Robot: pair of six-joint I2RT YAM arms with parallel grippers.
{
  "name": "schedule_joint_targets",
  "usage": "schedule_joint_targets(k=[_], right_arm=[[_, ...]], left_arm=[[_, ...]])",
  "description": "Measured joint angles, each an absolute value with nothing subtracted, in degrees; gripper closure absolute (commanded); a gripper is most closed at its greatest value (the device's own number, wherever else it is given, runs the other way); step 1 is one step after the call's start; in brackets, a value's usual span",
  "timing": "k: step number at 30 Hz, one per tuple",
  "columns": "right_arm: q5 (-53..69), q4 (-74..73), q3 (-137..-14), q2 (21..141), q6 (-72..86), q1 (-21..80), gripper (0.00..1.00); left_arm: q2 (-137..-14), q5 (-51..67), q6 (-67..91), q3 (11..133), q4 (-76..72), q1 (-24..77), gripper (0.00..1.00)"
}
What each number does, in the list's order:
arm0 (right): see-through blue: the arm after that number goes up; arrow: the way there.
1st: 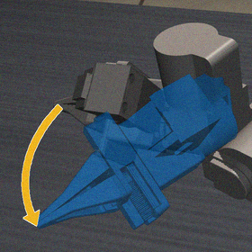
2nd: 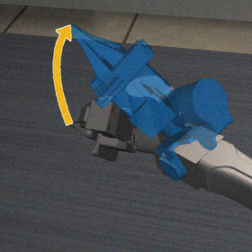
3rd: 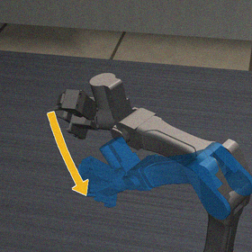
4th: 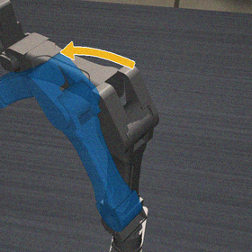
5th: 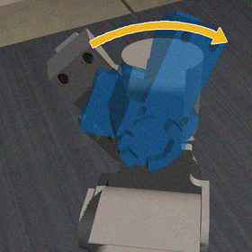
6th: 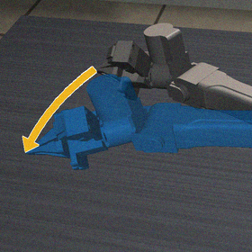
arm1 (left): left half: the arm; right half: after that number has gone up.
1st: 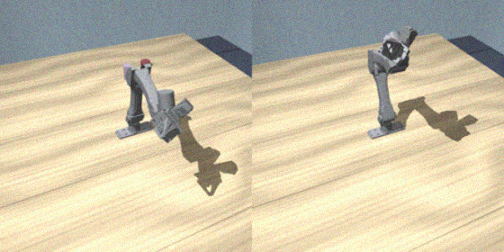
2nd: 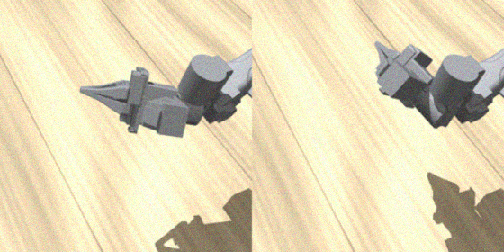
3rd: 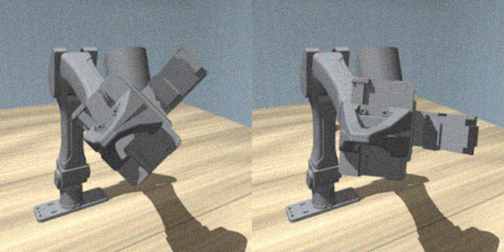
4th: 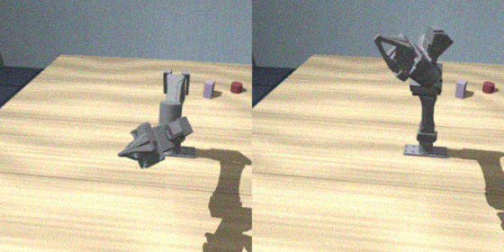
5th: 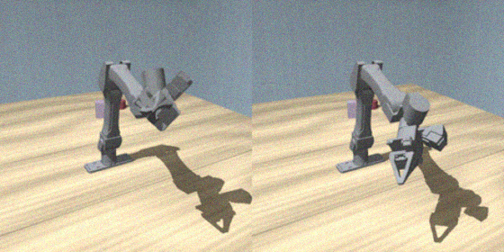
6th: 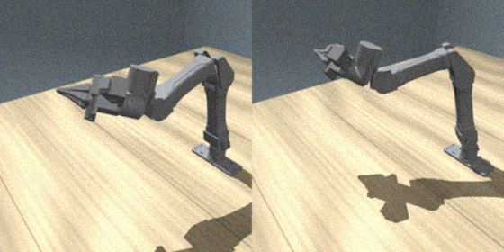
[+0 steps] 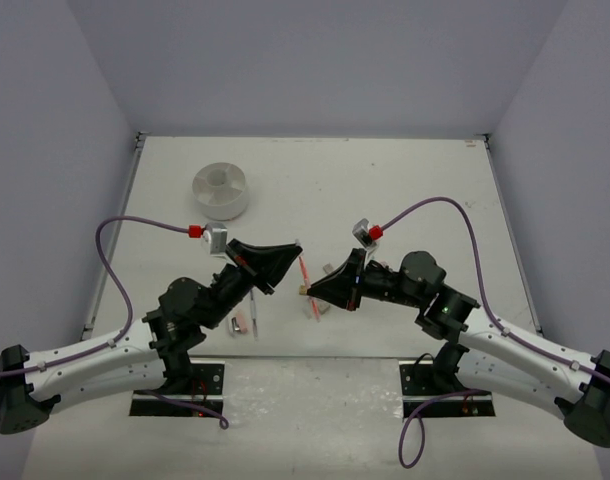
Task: Sort the stationery into containers
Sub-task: Close the pen cap on the pen.
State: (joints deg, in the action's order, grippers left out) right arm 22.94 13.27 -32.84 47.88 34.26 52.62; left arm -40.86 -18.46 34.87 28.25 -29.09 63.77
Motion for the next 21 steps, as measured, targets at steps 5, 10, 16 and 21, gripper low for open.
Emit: schedule_joint_targets(k=[5, 10, 16, 21], right_arm=[[22.9, 12.6, -33.8, 47.9, 33.8, 52.6, 1.00], [21.5, 10.2, -34.8, 48.1, 33.2, 52.6, 1.00], [20.0, 8.8, -35.7, 48.4, 32.8, 52.7, 1.00], [19.9, 8.4, -35.7, 48.4, 32.8, 52.7, 1.00]], left_arm=[[-41.1, -18.9, 34.9, 28.1, -29.4, 63.8, 1.00], [-41.6, -18.7, 35.1, 28.1, -29.5, 63.8, 1.00], [-41.6, -18.7, 35.4, 27.7, -29.6, 63.8, 1.00], [-40.9, -19.5, 35.4, 27.4, -29.0, 63.8, 1.00]])
